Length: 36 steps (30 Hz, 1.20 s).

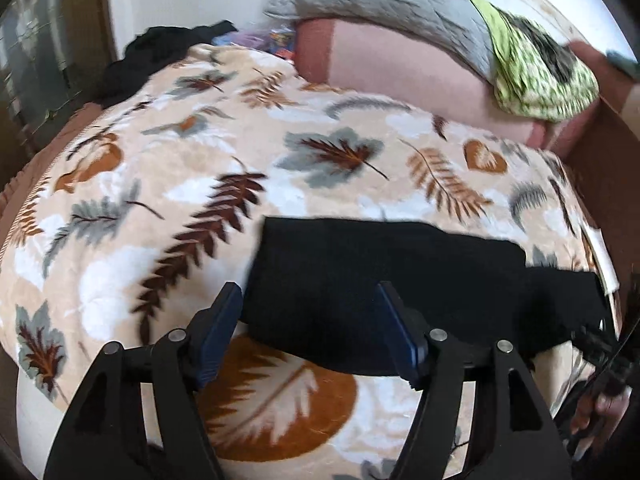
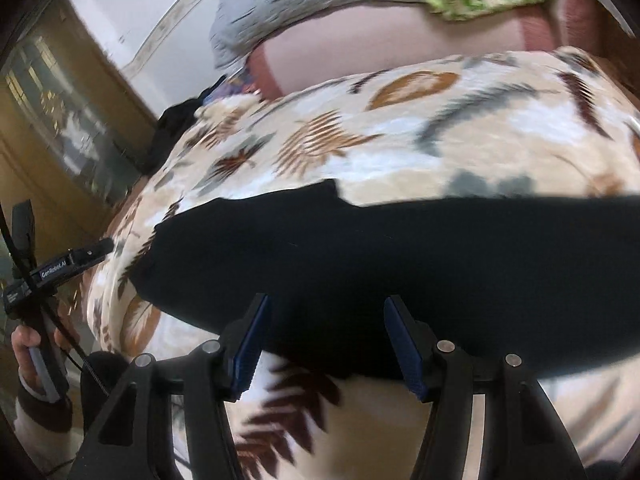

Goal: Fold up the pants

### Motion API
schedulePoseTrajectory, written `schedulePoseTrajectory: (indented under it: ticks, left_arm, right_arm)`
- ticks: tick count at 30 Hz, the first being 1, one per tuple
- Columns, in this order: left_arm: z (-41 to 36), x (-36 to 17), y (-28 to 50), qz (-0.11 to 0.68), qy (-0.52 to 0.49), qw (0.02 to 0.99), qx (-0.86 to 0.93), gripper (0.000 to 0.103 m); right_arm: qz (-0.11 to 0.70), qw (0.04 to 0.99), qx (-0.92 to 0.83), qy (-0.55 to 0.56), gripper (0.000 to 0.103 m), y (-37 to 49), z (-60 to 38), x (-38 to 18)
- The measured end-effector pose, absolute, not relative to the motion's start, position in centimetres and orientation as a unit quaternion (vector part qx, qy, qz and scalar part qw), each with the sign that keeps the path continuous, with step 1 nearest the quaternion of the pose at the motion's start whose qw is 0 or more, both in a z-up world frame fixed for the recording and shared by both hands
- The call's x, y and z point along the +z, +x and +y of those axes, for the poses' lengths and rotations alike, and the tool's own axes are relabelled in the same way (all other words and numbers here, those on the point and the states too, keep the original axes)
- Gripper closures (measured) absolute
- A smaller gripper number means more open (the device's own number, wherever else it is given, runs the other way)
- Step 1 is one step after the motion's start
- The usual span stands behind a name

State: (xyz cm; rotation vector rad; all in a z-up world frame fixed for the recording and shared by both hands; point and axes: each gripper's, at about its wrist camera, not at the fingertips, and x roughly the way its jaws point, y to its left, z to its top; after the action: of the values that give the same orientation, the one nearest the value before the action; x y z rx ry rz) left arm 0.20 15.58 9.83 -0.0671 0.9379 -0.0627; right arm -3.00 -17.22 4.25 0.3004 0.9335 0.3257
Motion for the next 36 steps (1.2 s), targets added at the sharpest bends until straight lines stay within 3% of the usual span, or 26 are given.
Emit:
schedulePoseTrajectory:
  ticks: [13, 14, 15, 17, 20, 26, 31, 33, 36]
  left_arm:
    - [10.8, 6.1, 1.6, 0.490, -0.030, 0.870, -0.058, 0.035]
    - [10.8, 5.8, 1.6, 0.492, -0.028, 0.868, -0.057, 0.035]
    - [10.7, 5.6, 1.7, 0.494, -0.025, 0.867, -0.056, 0.035]
    - [10.5, 5.1, 1.8, 0.498, -0.018, 0.865, -0.054, 0.035]
    - [10.2, 4.7, 1.6, 0.495, -0.006, 0.867, -0.054, 0.035]
    - [9.5, 4.5, 1.6, 0.493, 0.013, 0.869, -0.045, 0.032]
    - [9.3, 5.1, 1.3, 0.494, 0.002, 0.868, -0.048, 0.032]
    - [8.9, 5.5, 1.1, 0.491, -0.001, 0.870, -0.053, 0.032]
    - [7.6, 6.2, 0.8, 0.482, 0.005, 0.874, -0.063, 0.032]
  right_arm:
    - [0.446, 0.873, 0.141, 0.140, 0.039, 4.6, -16.4, 3.5]
    - [0.450, 0.869, 0.145, 0.144, 0.042, 5.4, -16.3, 3.1]
    - [0.457, 0.863, 0.155, 0.150, 0.064, 6.3, -16.1, 2.5]
    - [0.469, 0.861, 0.150, 0.131, 0.092, 7.0, -15.7, 2.0]
    - [0.444, 0.876, 0.146, 0.118, 0.094, 7.1, -15.9, 2.6]
    - [0.448, 0.880, 0.128, 0.097, 0.094, 6.9, -15.2, 1.5]
    - [0.423, 0.889, 0.130, 0.120, 0.085, 5.0, -16.6, 4.3]
    - [0.407, 0.897, 0.131, 0.115, 0.067, 3.2, -17.4, 5.7]
    - [0.392, 0.905, 0.122, 0.110, 0.059, 0.4, -18.8, 6.9]
